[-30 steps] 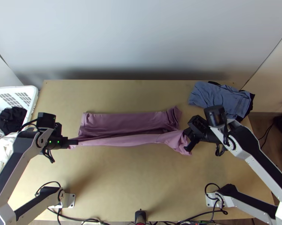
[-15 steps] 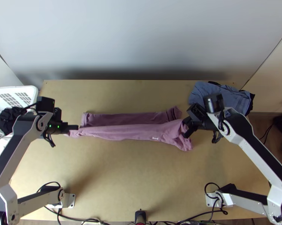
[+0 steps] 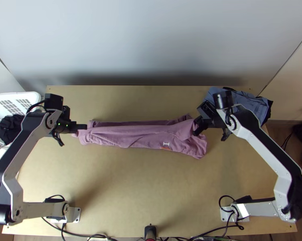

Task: Fold the t-shirt

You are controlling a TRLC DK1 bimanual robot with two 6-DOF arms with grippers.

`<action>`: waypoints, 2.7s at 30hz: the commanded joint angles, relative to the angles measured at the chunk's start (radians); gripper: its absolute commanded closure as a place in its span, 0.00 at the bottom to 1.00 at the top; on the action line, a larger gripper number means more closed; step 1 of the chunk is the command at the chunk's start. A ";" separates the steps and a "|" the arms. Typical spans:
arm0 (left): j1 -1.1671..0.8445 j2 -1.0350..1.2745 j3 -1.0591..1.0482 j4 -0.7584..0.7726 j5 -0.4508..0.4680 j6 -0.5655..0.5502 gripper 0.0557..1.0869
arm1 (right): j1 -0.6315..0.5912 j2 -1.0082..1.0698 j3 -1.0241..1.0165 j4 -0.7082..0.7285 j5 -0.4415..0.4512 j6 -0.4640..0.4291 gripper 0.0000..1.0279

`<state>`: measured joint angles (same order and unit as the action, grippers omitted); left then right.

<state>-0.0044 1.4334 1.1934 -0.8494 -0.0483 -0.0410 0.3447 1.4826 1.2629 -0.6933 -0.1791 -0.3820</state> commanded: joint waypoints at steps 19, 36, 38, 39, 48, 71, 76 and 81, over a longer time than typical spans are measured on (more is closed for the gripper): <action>0.001 0.208 0.130 0.046 -0.005 0.004 0.96 | -0.046 0.312 0.211 0.044 0.003 -0.001 0.97; -0.023 0.351 0.207 0.067 -0.010 0.007 0.97 | -0.073 0.452 0.253 0.055 0.003 -0.012 0.97; -0.029 0.364 0.212 0.067 -0.010 0.007 0.97 | -0.073 0.461 0.248 0.063 0.003 -0.012 0.97; -0.032 0.371 0.215 0.069 -0.012 0.007 0.97 | -0.073 0.466 0.247 0.064 0.003 -0.012 0.97; -0.039 0.417 0.227 0.076 -0.013 0.012 0.97 | -0.082 0.496 0.231 0.075 0.004 -0.012 0.97; -0.046 0.243 0.192 -0.188 -0.019 0.003 0.15 | -0.059 0.246 0.233 0.058 0.001 0.065 0.04; -0.068 0.262 0.143 -0.204 -0.018 -0.003 0.14 | -0.010 0.205 0.222 0.043 0.001 0.094 0.04; -0.101 0.318 0.161 -0.186 -0.013 -0.026 0.13 | 0.073 0.162 0.190 0.032 0.001 0.095 0.04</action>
<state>-0.0727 1.7123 1.3582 -1.0294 -0.0681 -0.0456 0.3367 1.7054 1.4765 -0.6479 -0.1795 -0.2996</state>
